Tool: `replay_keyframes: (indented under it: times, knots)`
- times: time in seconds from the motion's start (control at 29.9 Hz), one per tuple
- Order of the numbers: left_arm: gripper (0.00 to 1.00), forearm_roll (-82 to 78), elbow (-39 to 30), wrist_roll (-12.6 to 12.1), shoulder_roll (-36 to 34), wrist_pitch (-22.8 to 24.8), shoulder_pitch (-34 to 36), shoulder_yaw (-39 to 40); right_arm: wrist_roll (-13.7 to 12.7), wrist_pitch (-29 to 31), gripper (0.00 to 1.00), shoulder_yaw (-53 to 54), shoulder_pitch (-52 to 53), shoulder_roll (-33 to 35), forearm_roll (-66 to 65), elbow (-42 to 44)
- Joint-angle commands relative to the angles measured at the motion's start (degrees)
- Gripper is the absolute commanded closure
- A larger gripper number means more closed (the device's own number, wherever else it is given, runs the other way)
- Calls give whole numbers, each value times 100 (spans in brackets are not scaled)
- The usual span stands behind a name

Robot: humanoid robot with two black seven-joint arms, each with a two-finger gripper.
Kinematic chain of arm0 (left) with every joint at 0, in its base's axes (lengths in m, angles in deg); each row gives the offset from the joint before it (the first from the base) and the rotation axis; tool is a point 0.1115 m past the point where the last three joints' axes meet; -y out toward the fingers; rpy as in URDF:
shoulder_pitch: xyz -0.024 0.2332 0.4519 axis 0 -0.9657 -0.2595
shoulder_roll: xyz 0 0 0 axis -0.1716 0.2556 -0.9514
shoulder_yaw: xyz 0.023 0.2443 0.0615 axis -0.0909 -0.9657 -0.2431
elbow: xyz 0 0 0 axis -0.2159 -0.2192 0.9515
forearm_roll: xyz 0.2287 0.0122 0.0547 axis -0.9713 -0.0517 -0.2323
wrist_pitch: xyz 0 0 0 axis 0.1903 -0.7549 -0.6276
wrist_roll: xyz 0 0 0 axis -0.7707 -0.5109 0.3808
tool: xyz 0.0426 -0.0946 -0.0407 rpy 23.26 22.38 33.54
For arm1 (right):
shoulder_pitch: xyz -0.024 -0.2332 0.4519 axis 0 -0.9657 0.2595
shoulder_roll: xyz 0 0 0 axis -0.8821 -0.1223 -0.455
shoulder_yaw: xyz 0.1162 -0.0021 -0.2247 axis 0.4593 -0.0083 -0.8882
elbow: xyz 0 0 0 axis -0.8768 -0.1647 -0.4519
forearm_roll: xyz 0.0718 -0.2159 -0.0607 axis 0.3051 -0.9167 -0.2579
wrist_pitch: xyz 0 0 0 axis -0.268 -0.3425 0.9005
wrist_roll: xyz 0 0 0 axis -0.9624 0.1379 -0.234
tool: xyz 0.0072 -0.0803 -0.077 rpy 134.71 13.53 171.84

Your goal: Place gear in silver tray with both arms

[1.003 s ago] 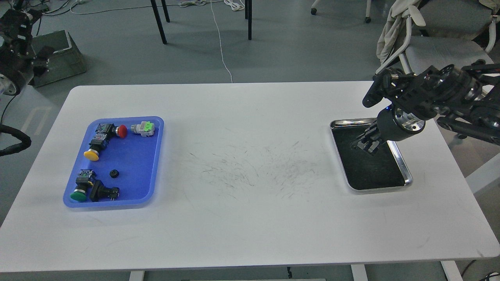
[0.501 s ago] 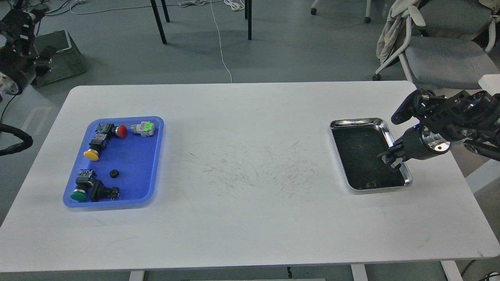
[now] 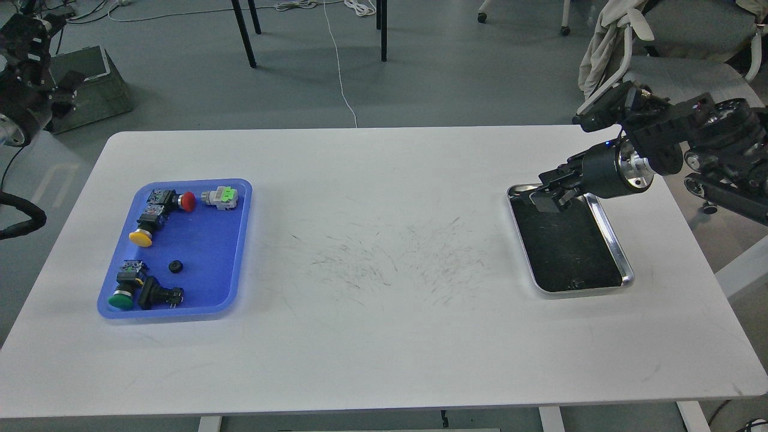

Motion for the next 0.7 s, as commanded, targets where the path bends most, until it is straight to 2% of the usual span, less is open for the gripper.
replay_keyframes:
  times: [0.0, 0.03, 0.27, 0.4, 0.57, 0.67]
  knots:
    - [1, -5, -138, 0, -247, 478, -11, -9, -14, -78, 30, 488, -87, 3, 499, 93]
    - [1, -5, -270, 0, -361, 661, -11, 8, -41, -104, 29, 646, -139, 3, 666, 102]
    - [1, -14, -1359, 0, -1073, 661, -63, 8, -129, -526, 26, 1780, -754, 3, 1396, 155]
    - [1, -75, -1729, 0, -1223, 661, -81, -44, -295, -701, 26, 2422, -1097, 3, 2089, 172]
    - [1, -93, -2221, 0, -1530, 661, -186, -53, -498, -948, 24, 2854, -1405, -15, 3407, 383]
    - [1, -232, -2389, 0, -1706, 661, -361, -114, -507, -1009, 20, 2767, -1441, -15, 4391, 628]
